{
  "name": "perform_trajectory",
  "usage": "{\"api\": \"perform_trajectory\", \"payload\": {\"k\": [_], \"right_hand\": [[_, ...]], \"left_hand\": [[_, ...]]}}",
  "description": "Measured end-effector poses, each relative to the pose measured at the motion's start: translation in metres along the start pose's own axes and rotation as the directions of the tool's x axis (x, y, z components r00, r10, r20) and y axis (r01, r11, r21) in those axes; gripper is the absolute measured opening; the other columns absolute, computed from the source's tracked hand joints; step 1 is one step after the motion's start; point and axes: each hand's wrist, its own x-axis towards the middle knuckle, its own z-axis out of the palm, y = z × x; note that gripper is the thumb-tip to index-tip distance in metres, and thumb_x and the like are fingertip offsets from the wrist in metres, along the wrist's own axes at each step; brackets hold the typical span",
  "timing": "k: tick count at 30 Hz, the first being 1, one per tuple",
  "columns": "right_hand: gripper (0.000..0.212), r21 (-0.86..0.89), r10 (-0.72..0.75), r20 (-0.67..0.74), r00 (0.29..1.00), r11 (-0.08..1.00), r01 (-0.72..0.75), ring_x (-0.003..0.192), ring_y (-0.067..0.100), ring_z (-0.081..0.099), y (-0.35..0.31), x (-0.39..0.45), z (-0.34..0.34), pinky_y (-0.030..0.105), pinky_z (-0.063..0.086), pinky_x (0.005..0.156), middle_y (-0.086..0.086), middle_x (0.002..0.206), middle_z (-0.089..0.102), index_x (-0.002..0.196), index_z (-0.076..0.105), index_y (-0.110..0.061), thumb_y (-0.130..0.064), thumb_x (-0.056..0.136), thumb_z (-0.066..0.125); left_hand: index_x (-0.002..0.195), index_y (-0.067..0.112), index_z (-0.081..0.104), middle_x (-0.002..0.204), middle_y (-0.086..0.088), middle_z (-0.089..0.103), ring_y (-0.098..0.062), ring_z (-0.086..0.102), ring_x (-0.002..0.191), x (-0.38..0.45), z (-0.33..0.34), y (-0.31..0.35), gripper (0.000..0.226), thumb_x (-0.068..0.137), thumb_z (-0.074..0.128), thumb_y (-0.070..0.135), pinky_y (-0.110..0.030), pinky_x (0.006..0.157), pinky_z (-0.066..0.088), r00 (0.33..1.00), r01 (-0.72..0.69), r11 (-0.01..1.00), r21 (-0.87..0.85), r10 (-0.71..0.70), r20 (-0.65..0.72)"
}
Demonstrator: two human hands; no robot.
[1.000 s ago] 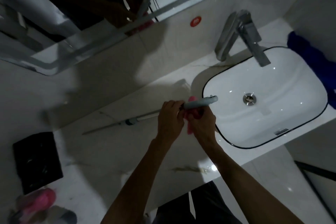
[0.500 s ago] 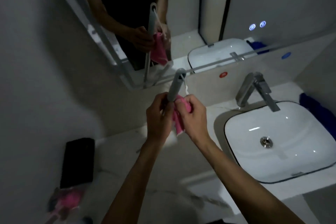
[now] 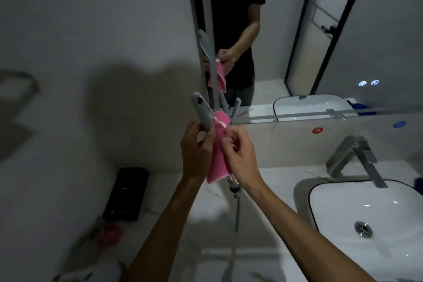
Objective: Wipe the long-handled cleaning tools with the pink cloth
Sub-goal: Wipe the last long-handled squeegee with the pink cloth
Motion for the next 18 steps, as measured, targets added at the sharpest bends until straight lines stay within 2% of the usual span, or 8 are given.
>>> {"api": "perform_trajectory", "payload": {"k": [3, 5, 6, 8, 10, 14, 16, 18], "right_hand": [[0.027, -0.006, 0.001, 0.041, 0.999, 1.0, -0.001, 0.1, 0.008, 0.065, -0.004, -0.005, 0.003, 0.025, 0.055, 0.093, -0.004, 0.111, 0.064, 0.126, 0.058, -0.016, -0.011, 0.099, 0.059], [0.037, -0.017, 0.003, 0.047, 0.999, 1.0, -0.002, 0.104, 0.001, 0.064, -0.01, -0.007, 0.006, 0.018, 0.054, 0.092, -0.006, 0.117, 0.063, 0.136, 0.054, -0.016, -0.013, 0.1, 0.058], [0.039, -0.015, 0.0, 0.037, 0.999, 1.0, 0.001, 0.105, 0.0, 0.064, -0.013, -0.007, 0.008, 0.016, 0.053, 0.092, -0.003, 0.12, 0.064, 0.139, 0.054, -0.014, -0.014, 0.1, 0.058], [0.041, -0.011, -0.032, -0.004, 0.999, 0.999, 0.032, 0.108, 0.001, 0.063, -0.024, -0.006, 0.011, 0.017, 0.053, 0.094, 0.003, 0.126, 0.064, 0.14, 0.055, -0.012, -0.014, 0.1, 0.059], [0.038, 0.035, -0.065, -0.064, 0.996, 0.997, 0.068, 0.106, 0.0, 0.064, -0.036, -0.004, 0.012, 0.016, 0.054, 0.09, 0.001, 0.124, 0.066, 0.139, 0.057, -0.011, -0.014, 0.101, 0.057], [0.038, 0.179, -0.074, -0.141, 0.987, 0.979, 0.099, 0.113, 0.008, 0.065, -0.056, -0.001, 0.01, 0.027, 0.055, 0.095, -0.002, 0.127, 0.067, 0.138, 0.06, -0.013, -0.005, 0.102, 0.051], [0.047, 0.123, -0.12, -0.115, 0.986, 0.983, 0.134, 0.116, 0.005, 0.062, -0.062, -0.002, 0.009, 0.02, 0.053, 0.096, -0.002, 0.133, 0.063, 0.14, 0.058, -0.015, 0.003, 0.097, 0.052], [0.052, 0.048, -0.166, -0.067, 0.984, 0.984, 0.169, 0.114, -0.003, 0.058, -0.065, -0.004, 0.009, 0.012, 0.05, 0.092, -0.008, 0.131, 0.061, 0.141, 0.056, -0.018, 0.006, 0.094, 0.052]], "left_hand": [[0.105, 0.012, 0.067, 0.095, 0.001, 0.068, -0.007, 0.065, 0.084, -0.004, -0.012, -0.003, 0.026, 0.092, 0.059, 0.033, -0.021, 0.074, 0.053, 0.999, -0.047, 0.998, 0.037, 0.047, -0.001], [0.106, 0.015, 0.066, 0.095, 0.0, 0.069, -0.013, 0.067, 0.084, -0.004, -0.018, -0.001, 0.03, 0.093, 0.057, 0.04, -0.033, 0.075, 0.058, 0.995, -0.1, 0.992, 0.079, 0.102, -0.022], [0.107, 0.016, 0.066, 0.095, 0.0, 0.069, -0.014, 0.067, 0.085, -0.004, -0.021, 0.003, 0.029, 0.094, 0.057, 0.04, -0.034, 0.075, 0.058, 0.993, -0.115, 0.99, 0.076, 0.117, -0.032], [0.104, 0.019, 0.067, 0.092, 0.002, 0.069, -0.01, 0.066, 0.083, -0.003, -0.027, 0.014, 0.02, 0.097, 0.057, 0.035, -0.023, 0.073, 0.055, 0.989, -0.132, 0.991, 0.034, 0.133, -0.058], [0.098, 0.019, 0.068, 0.086, 0.008, 0.067, -0.003, 0.063, 0.077, -0.002, -0.03, 0.023, 0.014, 0.101, 0.057, 0.027, -0.013, 0.068, 0.047, 0.988, -0.134, 0.991, 0.025, 0.136, -0.074], [0.083, 0.024, 0.064, 0.075, 0.011, 0.063, -0.004, 0.058, 0.066, -0.008, -0.031, 0.029, 0.021, 0.101, 0.058, 0.032, -0.018, 0.063, 0.044, 0.993, -0.097, 0.994, 0.059, 0.101, -0.068], [0.073, 0.031, 0.056, 0.068, 0.013, 0.056, 0.0, 0.053, 0.061, -0.011, -0.032, 0.035, 0.029, 0.101, 0.059, 0.024, -0.012, 0.06, 0.039, 0.991, -0.097, 0.994, 0.047, 0.1, -0.085], [0.071, 0.028, 0.057, 0.066, 0.012, 0.055, 0.002, 0.053, 0.06, -0.012, -0.032, 0.041, 0.031, 0.102, 0.057, 0.02, -0.009, 0.059, 0.038, 0.993, -0.074, 0.997, 0.0, 0.074, -0.092]]}}
